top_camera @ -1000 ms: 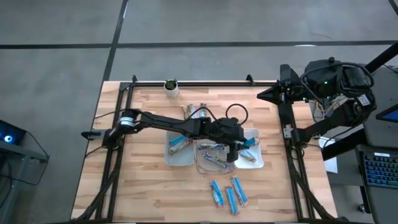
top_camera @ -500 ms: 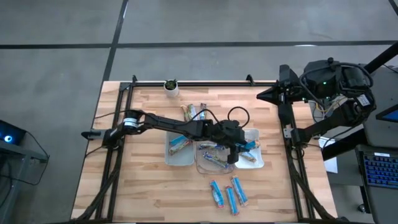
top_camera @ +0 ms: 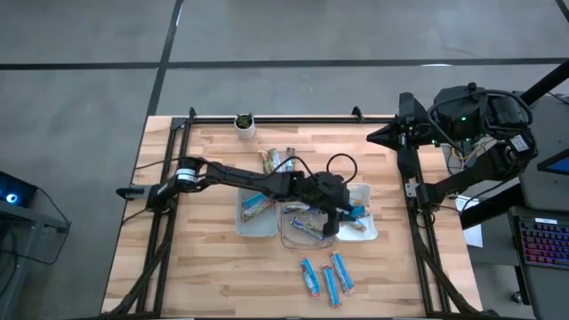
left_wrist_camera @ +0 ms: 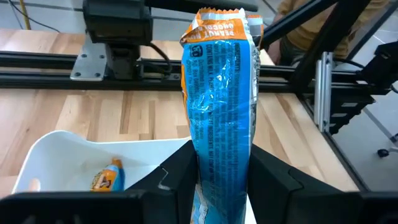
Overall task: Pick and place Granola Bars by type
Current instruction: Put the left yellow granola bar into the white bin
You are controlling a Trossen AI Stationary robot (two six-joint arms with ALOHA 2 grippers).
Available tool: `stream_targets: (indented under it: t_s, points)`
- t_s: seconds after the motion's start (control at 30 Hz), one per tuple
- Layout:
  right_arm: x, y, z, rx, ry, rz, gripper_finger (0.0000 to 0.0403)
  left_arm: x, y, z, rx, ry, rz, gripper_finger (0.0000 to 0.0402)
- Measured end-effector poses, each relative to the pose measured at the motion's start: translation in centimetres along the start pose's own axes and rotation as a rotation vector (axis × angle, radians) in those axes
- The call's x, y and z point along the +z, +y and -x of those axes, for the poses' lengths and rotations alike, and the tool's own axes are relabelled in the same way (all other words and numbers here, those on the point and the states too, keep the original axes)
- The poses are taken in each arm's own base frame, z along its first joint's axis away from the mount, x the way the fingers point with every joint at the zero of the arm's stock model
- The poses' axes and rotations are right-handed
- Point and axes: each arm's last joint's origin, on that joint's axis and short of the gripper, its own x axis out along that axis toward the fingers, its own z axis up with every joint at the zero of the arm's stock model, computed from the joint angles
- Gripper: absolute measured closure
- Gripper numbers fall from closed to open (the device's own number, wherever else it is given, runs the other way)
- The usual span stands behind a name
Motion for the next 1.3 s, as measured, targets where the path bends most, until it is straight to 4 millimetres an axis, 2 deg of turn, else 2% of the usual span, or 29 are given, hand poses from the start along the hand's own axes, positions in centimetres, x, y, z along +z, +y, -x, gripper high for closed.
stream_targets:
  t_s: [1.13, 1.3]
  points:
    - [0.0, 0.0, 0.0, 0.001, 0.000, 0.000, 0.0394, 0.1, 1.2, 0.2, 0.078, -0.011, 0.001, 0.0295]
    - [0.0, 0.0, 0.0, 0.001, 0.000, 0.001, 0.0394, 0.1, 1.2, 0.2, 0.078, -0.007, -0.098, 0.0295]
